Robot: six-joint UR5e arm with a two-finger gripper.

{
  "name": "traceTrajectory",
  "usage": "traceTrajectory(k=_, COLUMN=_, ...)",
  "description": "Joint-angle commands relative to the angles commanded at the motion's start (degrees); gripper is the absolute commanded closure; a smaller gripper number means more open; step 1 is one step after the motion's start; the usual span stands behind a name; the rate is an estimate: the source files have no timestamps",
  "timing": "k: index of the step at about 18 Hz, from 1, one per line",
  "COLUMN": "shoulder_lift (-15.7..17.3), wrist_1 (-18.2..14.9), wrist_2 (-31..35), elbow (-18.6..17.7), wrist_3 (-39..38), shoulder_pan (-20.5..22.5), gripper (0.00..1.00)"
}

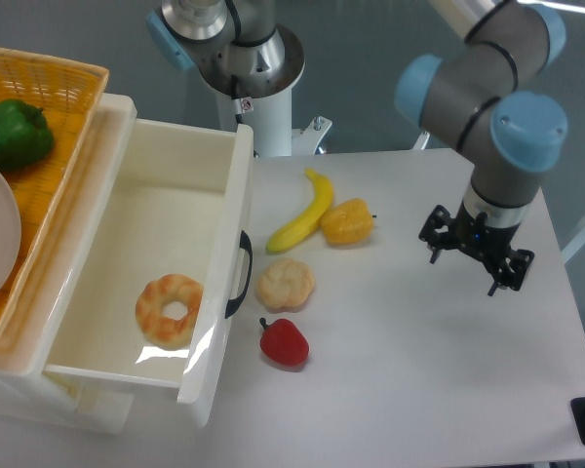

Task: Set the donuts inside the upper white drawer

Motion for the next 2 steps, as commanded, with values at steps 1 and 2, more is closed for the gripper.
traceTrajectory(k=1, shoulder_lift=-0.70, wrist_1=0.00, wrist_2=0.09, elbow=0.00, wrist_3=0.17, shoulder_pan=0.00, gripper=0.00)
traceTrajectory(k=2, shoulder_lift=-1.23, wrist_1=0.00, wrist_2=0.17, elbow=0.00, wrist_3=0.44, shoulder_pan=0.00, gripper=0.00)
